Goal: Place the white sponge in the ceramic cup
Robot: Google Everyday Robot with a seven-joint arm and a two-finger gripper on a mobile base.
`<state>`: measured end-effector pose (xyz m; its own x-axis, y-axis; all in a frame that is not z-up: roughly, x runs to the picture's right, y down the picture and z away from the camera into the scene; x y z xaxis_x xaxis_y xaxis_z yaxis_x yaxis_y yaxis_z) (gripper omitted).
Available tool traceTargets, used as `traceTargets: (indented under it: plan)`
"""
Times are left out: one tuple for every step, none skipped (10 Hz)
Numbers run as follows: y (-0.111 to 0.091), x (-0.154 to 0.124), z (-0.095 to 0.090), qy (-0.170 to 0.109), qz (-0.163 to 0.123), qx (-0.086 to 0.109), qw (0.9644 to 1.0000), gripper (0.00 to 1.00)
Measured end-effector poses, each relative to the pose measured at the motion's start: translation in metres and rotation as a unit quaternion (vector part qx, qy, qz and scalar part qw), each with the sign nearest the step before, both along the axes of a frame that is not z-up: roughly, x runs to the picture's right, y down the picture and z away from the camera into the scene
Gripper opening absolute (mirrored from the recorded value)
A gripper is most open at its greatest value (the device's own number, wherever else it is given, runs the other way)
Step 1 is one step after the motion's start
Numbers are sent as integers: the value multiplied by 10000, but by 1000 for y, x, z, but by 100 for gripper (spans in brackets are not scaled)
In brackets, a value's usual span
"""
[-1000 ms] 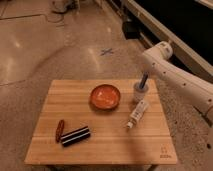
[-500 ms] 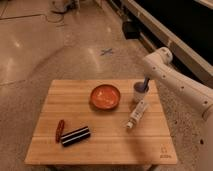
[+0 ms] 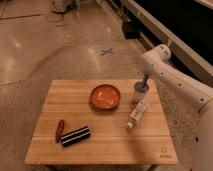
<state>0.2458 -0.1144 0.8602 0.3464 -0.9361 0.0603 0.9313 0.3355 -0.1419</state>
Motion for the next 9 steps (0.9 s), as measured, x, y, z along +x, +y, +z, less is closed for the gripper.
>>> traceTargets:
  plan:
    - [-10,-6,-4,-40,-12,86,10000,80]
    - [-19,-12,-8,-72,-20,164,9998,80]
    - [-27,-16,-12,-103,-22,235,9997,80]
    - [-37,-21,-18,-140,-22,333,9993,80]
    - [-46,-25,-22,-171,-22,410,9990,80]
    - [-53,-30,-26,-201,-25,476,9987,80]
    - [-55,-34,-27,-225,-40,491,9985,80]
    - [-55,-34,-27,-223,-39,492,9985,80]
    - [-55,-32,-27,-217,-32,492,9985,80]
